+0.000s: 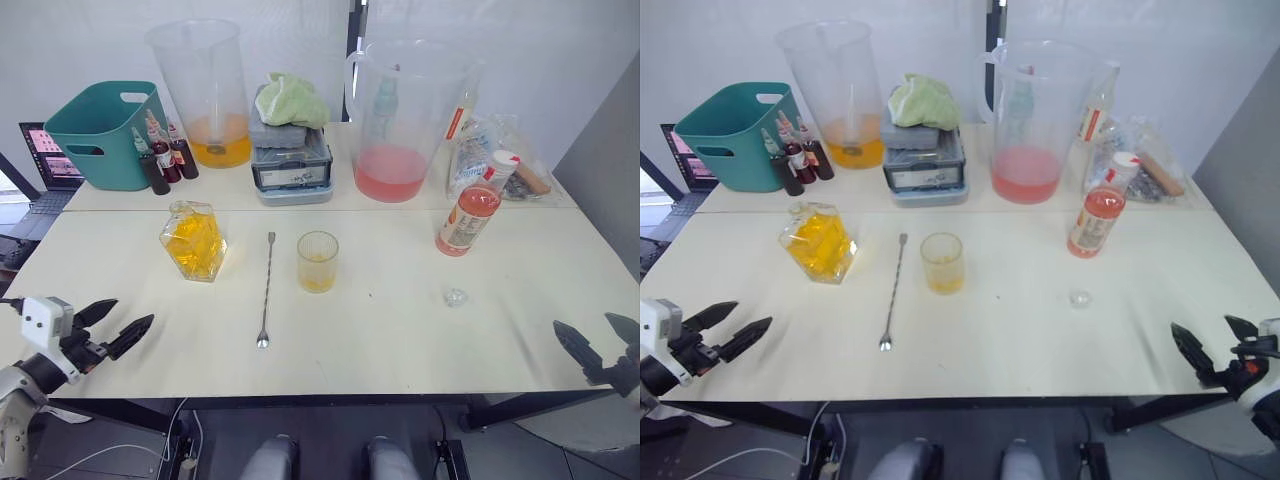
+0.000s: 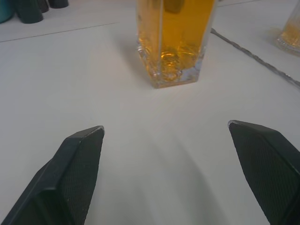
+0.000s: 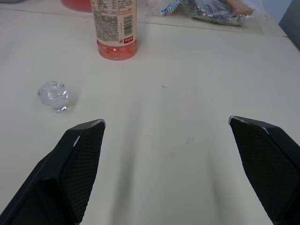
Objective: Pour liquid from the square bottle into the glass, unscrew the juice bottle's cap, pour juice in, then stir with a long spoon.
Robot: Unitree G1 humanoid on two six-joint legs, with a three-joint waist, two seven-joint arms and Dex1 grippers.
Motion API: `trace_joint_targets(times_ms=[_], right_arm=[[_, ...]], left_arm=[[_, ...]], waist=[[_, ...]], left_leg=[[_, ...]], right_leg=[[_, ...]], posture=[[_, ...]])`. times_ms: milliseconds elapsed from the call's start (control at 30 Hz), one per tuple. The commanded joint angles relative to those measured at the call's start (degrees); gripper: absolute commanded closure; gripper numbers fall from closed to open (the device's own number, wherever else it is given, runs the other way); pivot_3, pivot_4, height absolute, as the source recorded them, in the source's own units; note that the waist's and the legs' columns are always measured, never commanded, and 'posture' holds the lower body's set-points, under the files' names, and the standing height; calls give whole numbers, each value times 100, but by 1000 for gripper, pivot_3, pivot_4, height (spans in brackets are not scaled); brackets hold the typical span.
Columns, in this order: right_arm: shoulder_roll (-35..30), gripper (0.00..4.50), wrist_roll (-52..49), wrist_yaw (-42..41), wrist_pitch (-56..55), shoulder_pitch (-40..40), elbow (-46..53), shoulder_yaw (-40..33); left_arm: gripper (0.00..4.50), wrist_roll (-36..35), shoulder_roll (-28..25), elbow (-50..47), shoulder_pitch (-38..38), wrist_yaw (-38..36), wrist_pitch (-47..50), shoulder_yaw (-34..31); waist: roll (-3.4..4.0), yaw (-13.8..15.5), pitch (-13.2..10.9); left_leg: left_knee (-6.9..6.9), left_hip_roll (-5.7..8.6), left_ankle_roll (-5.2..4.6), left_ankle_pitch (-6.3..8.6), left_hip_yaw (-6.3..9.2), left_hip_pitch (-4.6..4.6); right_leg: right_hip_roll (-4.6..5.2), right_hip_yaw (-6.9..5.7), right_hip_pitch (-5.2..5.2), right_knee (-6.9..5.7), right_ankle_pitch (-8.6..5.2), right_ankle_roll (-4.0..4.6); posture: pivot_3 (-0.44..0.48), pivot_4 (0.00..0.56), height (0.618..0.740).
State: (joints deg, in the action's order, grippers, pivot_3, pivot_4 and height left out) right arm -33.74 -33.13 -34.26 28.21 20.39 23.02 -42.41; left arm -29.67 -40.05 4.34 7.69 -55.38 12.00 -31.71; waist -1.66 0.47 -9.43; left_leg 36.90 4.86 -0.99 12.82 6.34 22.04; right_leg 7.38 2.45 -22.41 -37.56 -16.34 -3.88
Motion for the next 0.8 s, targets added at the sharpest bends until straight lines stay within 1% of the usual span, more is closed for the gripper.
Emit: trace_joint_targets(times_ms=[33,333,367,467,633,800], right_arm=[[50,0,-250,476,356,-286,540,200],[48,0,-415,1763,1500,-1357,1268,994],[64,0,-372,1981,1643,-1698,1227,1162],[124,0,-236,2472,1968,-2610,958,1570],[51,0,237,2641,1965,-3722,19,2156],[60,0,562,2654,1873,-4260,-588,2377]], left_arm=[[11,-227,35,-610,32,42,210,119],[11,-644,152,-2074,359,205,791,380],[11,-717,168,-2301,350,251,868,448],[11,-954,186,-2793,242,363,1112,653],[11,-1334,138,-3157,-287,568,1512,951],[11,-1537,92,-3352,-624,683,1763,1112]], waist=[[0,0,0],[4,-2,1],[4,-2,1],[5,-17,0],[5,2,0],[6,-26,1]], left_leg=[[0,0,0,0,0,0],[-3,1,0,0,0,8],[-3,1,0,0,-1,9],[-3,0,1,0,-1,7],[-3,10,0,-1,3,14],[-4,13,0,0,0,27]], right_leg=[[0,0,0,1,0,0],[0,2,-10,3,0,0],[0,2,-10,2,0,0],[-1,1,-11,1,0,1],[-4,-2,-15,0,1,0],[-2,2,-38,-9,3,-1]], posture=[[0,150,740],[0,150,740],[0,150,740],[0,150,740],[0,150,740],[0,150,740]])
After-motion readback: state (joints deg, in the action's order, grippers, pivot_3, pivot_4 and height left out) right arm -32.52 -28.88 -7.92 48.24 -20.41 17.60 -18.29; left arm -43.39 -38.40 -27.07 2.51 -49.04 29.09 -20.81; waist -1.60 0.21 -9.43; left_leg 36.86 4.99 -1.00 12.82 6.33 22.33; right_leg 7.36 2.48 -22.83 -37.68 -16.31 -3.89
